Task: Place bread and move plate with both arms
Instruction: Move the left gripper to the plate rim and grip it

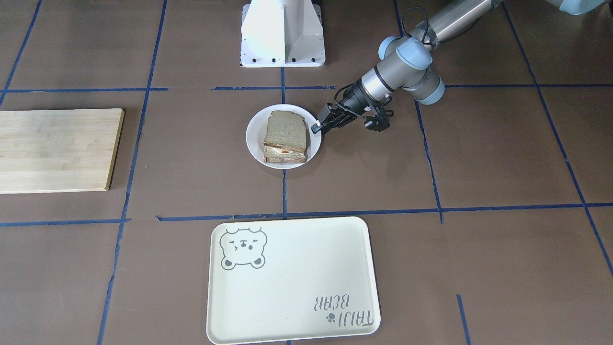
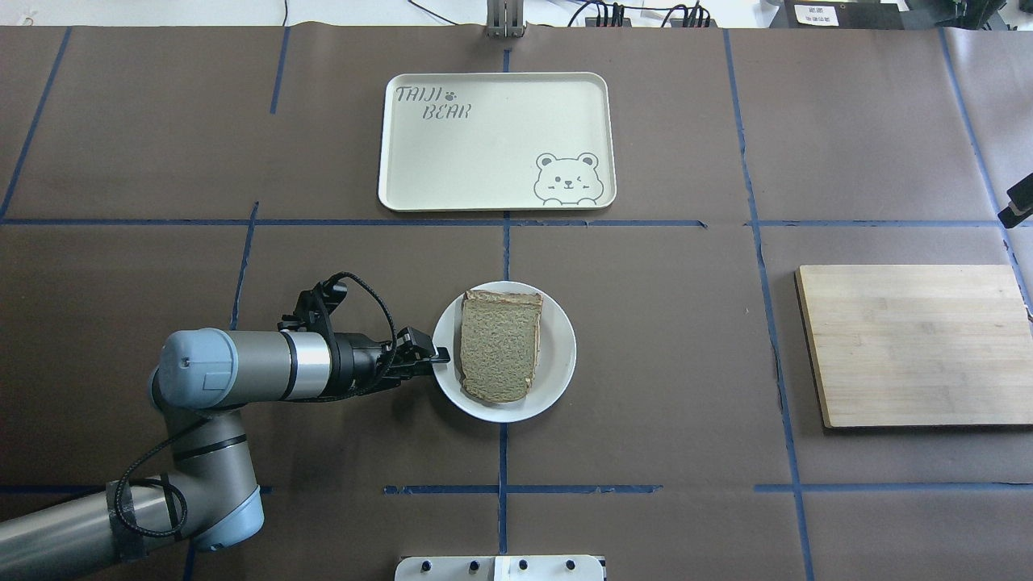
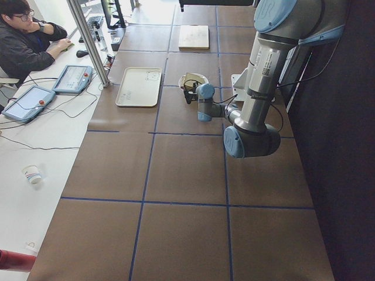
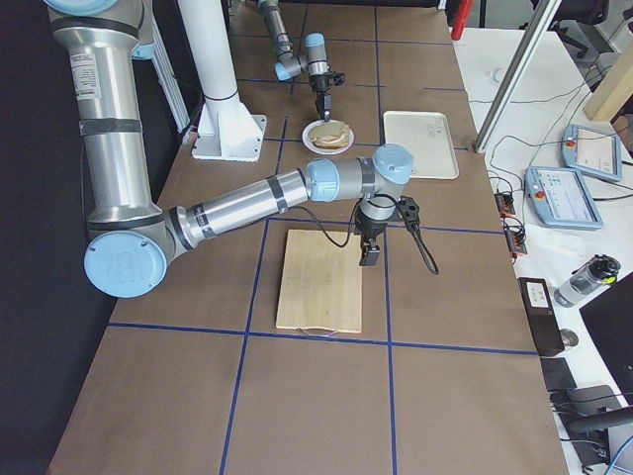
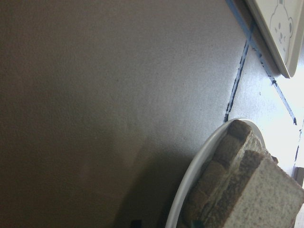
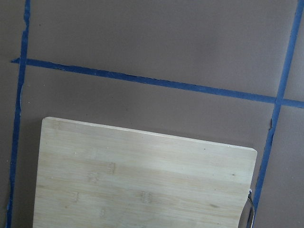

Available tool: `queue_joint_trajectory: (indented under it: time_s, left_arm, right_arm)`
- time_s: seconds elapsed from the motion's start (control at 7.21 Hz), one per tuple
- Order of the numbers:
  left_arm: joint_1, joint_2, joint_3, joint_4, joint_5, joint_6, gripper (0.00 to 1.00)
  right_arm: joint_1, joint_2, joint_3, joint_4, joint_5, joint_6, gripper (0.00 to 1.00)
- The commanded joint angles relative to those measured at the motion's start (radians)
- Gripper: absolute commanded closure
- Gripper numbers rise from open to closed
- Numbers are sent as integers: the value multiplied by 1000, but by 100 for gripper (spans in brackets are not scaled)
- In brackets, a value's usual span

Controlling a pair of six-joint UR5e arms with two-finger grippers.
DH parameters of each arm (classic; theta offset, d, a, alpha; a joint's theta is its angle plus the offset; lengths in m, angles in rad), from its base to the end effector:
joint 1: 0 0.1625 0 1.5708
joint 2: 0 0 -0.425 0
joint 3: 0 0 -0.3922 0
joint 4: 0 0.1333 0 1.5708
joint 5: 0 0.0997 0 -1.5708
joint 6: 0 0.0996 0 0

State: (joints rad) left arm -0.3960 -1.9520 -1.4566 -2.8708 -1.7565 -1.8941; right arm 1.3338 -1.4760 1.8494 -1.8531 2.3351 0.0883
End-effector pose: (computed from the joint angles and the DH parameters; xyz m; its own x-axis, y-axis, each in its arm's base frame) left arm 0.5412 -0.3508 0.3542 -0.0630 -0.3121 -0.9480 0.1990 0.9268 -0.3184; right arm -0.0575 -0.5121 0.5051 0.7049 -0.1444 0.6945 0.1723 0.9846 0.0298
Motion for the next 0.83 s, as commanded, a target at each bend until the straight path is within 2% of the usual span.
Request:
queue_joint_trajectory:
  time_s: [0.0, 0.42, 0.55, 0.69]
  left_arm:
    - [14, -27, 19, 5, 0, 1, 58]
    - [31, -48, 36, 5, 22, 0, 60]
    - [31, -48, 36, 5, 20, 0, 70]
    - [31, -51, 35, 5, 19, 0, 85]
  right_arm:
    - [7, -10, -2, 0, 4, -1, 0]
    - [8, -14, -2, 0, 13, -1, 0]
    - [10, -14, -2, 0, 13, -1, 0]
    - [12, -14, -2, 0, 13, -1, 0]
